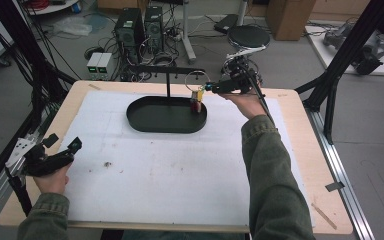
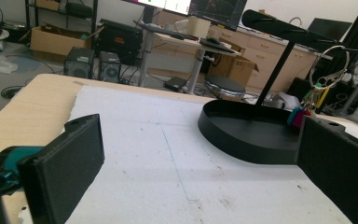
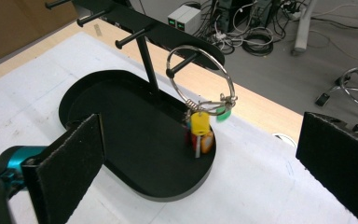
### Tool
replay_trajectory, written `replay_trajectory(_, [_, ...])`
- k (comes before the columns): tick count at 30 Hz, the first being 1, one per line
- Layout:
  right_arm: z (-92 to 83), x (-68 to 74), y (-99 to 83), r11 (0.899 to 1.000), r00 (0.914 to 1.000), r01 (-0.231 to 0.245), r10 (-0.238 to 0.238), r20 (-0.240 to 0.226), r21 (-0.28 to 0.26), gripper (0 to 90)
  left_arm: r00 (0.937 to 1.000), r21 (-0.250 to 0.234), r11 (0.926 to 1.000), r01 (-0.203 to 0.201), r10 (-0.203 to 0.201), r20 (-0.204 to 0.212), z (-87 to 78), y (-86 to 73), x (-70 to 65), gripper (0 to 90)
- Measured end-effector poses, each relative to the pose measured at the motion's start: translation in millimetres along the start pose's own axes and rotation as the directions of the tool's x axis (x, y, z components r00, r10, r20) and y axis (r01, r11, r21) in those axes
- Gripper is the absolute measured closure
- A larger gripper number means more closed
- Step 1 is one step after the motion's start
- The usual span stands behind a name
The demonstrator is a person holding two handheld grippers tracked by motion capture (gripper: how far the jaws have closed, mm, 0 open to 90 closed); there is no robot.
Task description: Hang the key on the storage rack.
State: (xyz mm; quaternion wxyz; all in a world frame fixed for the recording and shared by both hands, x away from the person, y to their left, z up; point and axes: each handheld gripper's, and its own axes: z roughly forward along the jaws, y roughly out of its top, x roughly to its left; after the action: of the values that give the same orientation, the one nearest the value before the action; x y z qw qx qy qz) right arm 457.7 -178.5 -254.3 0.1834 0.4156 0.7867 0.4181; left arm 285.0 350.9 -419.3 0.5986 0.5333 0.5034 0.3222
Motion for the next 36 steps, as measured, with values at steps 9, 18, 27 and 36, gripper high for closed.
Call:
replay_trajectory(9, [-23.2, -1.1, -24.6, 1.0, 0.9996, -0.015, 0.015, 0.022, -0.014, 0.4, 1.0, 0.001, 1.0, 0.002, -0.002, 0.004, -0.2, 0.0, -0.8, 1.7])
replay_trajectory(18, [-40.8, 3.2, -44.3, 0.999, 0.9992, -0.015, 0.016, 0.037, -0.038, 0.4, 1.0, -0.003, 1.0, 0.005, -0.005, 0.004, -0.9, 0.3, -1.2, 1.7])
replay_trajectory(27, [-50.9, 3.4, -64.5, 0.997, 0.9987, -0.039, 0.041, 0.031, -0.068, 0.4, 1.0, -0.002, 1.0, 0.009, -0.009, 0.004, -1.2, 0.5, -1.2, 1.7])
replay_trajectory(36, [-53.5, -1.7, -87.9, 0.997, 0.9974, -0.051, 0.054, 0.047, -0.063, 0.4, 0.9999, 0.003, 0.9999, 0.016, -0.016, 0.005, -1.2, 0.4, -1.3, 1.7])
